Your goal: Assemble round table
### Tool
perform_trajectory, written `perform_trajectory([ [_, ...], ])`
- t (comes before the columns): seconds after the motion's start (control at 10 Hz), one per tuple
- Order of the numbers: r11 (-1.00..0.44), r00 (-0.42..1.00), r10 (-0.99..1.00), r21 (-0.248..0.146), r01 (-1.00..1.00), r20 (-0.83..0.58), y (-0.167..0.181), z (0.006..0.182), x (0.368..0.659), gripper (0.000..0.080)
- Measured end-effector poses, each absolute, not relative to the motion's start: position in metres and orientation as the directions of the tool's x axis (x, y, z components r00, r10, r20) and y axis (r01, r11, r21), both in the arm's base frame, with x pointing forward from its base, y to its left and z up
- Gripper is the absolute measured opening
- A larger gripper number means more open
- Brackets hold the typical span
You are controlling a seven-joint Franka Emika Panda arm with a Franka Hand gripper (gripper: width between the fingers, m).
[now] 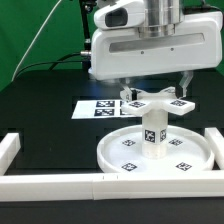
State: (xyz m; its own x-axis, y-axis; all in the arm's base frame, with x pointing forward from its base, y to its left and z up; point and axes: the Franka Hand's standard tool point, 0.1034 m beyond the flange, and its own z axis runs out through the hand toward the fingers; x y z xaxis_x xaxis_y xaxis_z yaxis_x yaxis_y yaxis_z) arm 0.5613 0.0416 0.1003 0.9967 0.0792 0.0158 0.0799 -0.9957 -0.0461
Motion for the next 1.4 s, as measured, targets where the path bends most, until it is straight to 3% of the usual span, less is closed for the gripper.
perform_trajectory([
  [0.3, -0.997, 0.997, 0.069, -0.042, 0.070, 0.027, 0.0416, 0.0985, 0.5629, 0.0649],
  [0.5, -0.997, 0.997, 0.068, -0.042, 0.069, 0.026, 0.0408, 0.0984, 0.5628, 0.0440],
  [0.8, -0.999, 0.999, 0.024, -0.044, 0.025, 0.025, 0.0408, 0.0983, 0.5629, 0.0441],
  [1.1, -0.933, 0.934, -0.357, -0.065, -0.355, 0.021, 0.0403, 0.0983, 0.5643, 0.0441],
  [1.4, -0.749, 0.752, -0.659, -0.108, -0.654, 0.022, 0.0394, 0.0985, 0.5632, 0.0442],
])
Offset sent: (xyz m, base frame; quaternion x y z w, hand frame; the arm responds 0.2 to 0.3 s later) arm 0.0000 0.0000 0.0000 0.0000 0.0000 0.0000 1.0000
